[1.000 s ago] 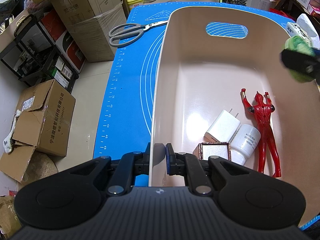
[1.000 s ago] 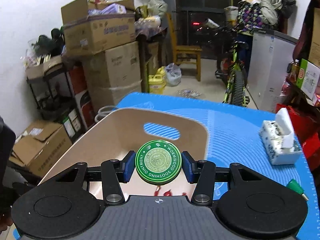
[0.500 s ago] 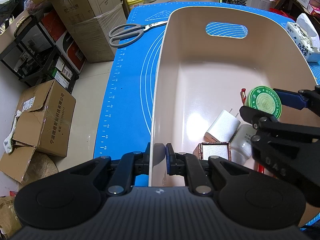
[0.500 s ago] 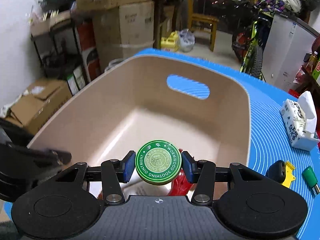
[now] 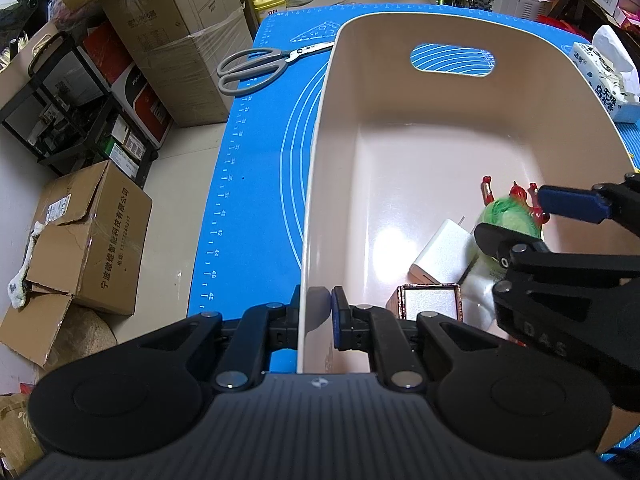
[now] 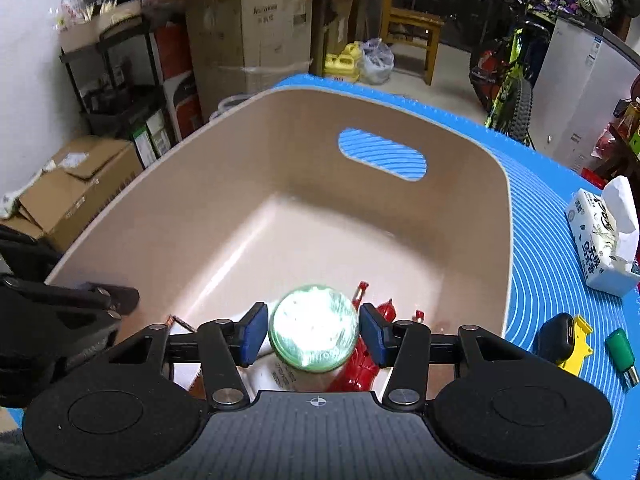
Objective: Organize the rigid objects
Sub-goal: 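Open the right tool to drop the green tin into the basket, then move the right tool to the yellow-and-red toy and grasp it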
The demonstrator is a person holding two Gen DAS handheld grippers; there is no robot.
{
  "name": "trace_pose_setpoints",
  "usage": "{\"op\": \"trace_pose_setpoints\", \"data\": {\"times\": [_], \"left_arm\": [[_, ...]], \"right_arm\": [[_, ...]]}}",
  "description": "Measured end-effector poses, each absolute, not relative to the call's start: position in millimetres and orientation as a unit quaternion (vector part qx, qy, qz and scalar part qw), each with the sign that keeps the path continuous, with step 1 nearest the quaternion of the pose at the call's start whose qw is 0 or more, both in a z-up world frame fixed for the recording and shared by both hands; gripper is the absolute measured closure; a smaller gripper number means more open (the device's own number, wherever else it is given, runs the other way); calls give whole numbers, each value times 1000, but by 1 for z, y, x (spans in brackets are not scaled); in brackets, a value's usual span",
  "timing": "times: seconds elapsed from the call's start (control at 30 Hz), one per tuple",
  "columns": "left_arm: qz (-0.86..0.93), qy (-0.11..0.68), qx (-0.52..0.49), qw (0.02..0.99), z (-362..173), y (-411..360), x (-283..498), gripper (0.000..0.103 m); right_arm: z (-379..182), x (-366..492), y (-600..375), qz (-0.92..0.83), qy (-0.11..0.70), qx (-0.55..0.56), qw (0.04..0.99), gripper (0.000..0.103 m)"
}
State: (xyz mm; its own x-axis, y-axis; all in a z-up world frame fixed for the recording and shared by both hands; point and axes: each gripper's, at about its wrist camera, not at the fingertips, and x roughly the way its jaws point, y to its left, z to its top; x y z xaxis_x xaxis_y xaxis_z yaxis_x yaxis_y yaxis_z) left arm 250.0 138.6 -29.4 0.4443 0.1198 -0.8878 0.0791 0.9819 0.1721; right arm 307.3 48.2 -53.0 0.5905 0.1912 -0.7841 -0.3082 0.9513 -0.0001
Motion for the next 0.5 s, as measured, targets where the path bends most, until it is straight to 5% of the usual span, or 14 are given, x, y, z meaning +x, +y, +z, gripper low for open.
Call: {"op": "trace_pose_setpoints", "data": {"times": [0.5], "left_arm": [[12, 527, 94, 845, -29, 138, 251, 88]], "right_arm": [[-2, 292, -21, 95, 340, 7, 936, 35]]}}
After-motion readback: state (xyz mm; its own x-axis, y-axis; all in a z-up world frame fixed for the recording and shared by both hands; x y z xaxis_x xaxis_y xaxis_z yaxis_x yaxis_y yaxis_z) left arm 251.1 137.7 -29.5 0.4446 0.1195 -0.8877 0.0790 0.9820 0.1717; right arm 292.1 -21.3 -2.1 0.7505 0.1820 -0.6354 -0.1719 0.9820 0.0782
